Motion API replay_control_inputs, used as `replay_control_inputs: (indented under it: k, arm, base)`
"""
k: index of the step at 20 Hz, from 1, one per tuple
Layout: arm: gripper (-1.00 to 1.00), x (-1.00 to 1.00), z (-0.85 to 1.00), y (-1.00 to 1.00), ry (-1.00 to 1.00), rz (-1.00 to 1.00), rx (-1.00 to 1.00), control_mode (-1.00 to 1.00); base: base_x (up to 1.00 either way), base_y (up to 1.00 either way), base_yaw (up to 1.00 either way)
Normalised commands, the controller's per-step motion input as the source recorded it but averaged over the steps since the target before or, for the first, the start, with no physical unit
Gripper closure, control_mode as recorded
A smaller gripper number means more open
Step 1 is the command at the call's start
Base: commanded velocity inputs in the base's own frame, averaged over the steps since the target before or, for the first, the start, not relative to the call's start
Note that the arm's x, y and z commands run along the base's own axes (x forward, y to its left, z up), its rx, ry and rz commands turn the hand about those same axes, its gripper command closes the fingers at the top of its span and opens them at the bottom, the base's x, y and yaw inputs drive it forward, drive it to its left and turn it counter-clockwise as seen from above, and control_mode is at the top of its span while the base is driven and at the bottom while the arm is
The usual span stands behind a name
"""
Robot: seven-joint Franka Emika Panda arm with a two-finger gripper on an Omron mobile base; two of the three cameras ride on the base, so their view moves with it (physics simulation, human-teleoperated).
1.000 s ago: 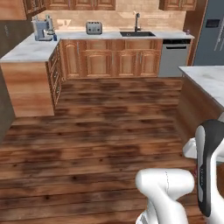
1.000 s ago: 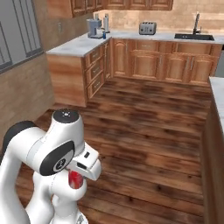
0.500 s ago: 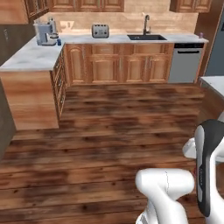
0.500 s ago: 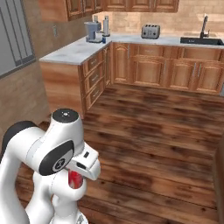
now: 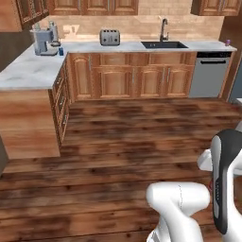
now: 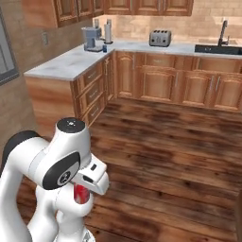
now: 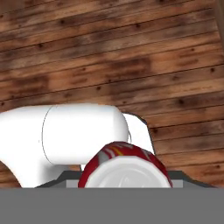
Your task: Four empty soda cans are scattered around the kitchen. Gather all the cans and cluster them next to the stove for recycling.
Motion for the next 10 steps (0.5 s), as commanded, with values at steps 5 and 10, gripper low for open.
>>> replay_control_inputs:
  k: [5,10]
  arm:
    - [1.0,0.0,0.0,0.0,0.0,0.0,0.0,1.0]
    - [1.0,0.0,0.0,0.0,0.0,0.0,0.0,1.0]
  base:
    - [1.0,0.0,-0.01]
    - [1.0,0.0,-0.08]
